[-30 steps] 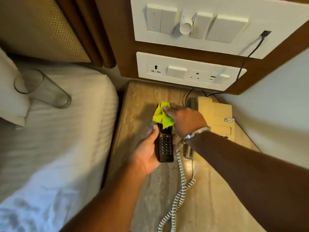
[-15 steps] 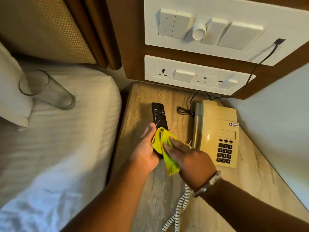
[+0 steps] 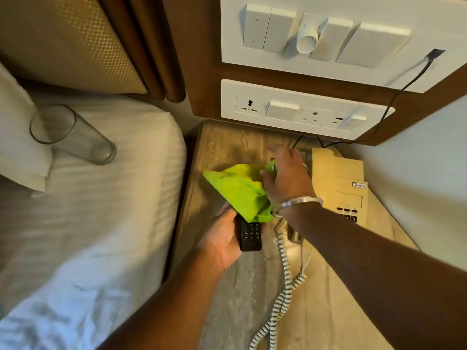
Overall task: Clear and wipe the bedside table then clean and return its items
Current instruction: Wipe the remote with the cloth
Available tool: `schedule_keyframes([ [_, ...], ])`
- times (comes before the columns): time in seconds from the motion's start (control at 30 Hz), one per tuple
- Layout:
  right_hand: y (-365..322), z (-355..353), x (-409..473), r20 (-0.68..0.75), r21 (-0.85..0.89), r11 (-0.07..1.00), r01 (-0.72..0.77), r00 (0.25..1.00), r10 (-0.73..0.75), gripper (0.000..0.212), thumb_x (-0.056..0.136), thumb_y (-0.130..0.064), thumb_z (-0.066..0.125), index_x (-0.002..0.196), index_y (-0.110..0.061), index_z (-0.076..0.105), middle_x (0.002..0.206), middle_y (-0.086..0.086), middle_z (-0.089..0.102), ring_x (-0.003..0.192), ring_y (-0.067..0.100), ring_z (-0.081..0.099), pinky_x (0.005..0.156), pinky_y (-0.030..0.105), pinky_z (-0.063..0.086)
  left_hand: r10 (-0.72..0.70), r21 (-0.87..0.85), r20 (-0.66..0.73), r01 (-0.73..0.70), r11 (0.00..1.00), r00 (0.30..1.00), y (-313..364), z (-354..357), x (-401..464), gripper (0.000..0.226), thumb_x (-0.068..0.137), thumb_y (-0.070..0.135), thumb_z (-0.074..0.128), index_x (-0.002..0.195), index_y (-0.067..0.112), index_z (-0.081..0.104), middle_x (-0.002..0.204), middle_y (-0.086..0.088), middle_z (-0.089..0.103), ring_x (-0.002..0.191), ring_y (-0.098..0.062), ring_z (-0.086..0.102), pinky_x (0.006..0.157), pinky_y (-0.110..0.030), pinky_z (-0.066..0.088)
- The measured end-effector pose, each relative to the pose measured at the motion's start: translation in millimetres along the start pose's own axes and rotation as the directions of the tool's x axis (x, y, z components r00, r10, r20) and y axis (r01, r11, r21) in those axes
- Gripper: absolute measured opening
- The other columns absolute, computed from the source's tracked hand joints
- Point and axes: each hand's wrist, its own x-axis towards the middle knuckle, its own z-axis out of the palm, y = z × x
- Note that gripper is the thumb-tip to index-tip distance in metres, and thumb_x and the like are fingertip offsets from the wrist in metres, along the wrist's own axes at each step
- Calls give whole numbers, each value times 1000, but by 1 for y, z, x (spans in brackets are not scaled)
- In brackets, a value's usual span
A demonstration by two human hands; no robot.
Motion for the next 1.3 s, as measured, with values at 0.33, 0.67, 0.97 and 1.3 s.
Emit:
schedule_keyframes([
  [0.33,1,19,-16,215,-60,969,240,951,-223,49,91,-33,53,138,-21,44,142,11,46,121,33,51,97,37,44,64,39,45,-66,997,997,2,-2,3,32,95,32,53,123,24,67,120,-12,71,103,-27,70,85,-45,58],
  [0.67,-28,4,-60,73,151,943,297,948,-310,28,73,-8,68,99,-18,69,94,5,71,85,26,64,71,24,43,189,37,-9,-189,981,982,30,5,12,30,106,14,35,120,6,59,93,-11,78,81,-20,76,60,-31,60],
  [0.97,-6,-1,-64,335,89,987,133,929,-155,78,80,-39,70,146,-29,29,157,9,20,142,23,24,110,27,23,53,157,100,-68,985,994,10,11,-4,30,101,29,44,114,13,66,102,-9,77,90,-20,75,73,-35,62],
  [1.3,-22,-3,10,293,-165,942,292,926,-236,33,88,-27,60,120,-19,61,112,10,67,103,31,59,82,31,42,124,68,66,-128,989,990,1,1,-15,28,96,31,49,119,18,60,105,-11,70,87,-22,69,81,-46,57],
])
